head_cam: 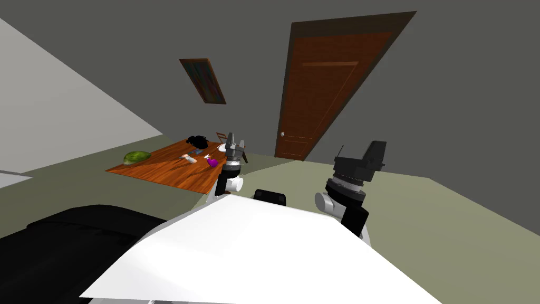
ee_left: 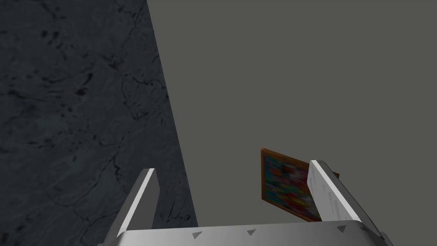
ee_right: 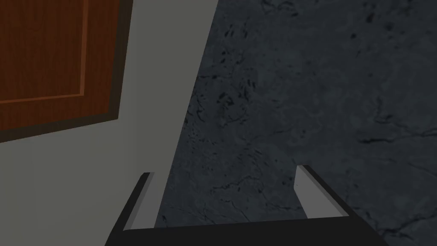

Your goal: Pull the door open

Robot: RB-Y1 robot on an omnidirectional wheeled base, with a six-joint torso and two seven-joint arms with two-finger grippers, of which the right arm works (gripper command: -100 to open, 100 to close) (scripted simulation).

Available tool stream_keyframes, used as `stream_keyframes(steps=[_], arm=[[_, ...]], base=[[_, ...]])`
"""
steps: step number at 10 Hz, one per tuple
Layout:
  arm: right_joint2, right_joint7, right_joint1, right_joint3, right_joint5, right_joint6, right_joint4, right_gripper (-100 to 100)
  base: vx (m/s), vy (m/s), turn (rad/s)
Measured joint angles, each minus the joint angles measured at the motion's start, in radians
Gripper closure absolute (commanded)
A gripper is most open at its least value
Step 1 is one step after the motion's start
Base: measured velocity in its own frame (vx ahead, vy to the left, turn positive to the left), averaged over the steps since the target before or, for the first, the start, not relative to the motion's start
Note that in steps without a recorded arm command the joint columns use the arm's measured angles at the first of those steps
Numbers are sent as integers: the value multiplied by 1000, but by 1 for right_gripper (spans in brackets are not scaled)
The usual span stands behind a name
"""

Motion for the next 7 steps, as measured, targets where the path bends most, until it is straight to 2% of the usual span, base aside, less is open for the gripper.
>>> stream_keyframes(steps=[7], arm=[[-14, -90, -44, 6, -48, -25, 122, -100]], base=[[77, -4, 58]])
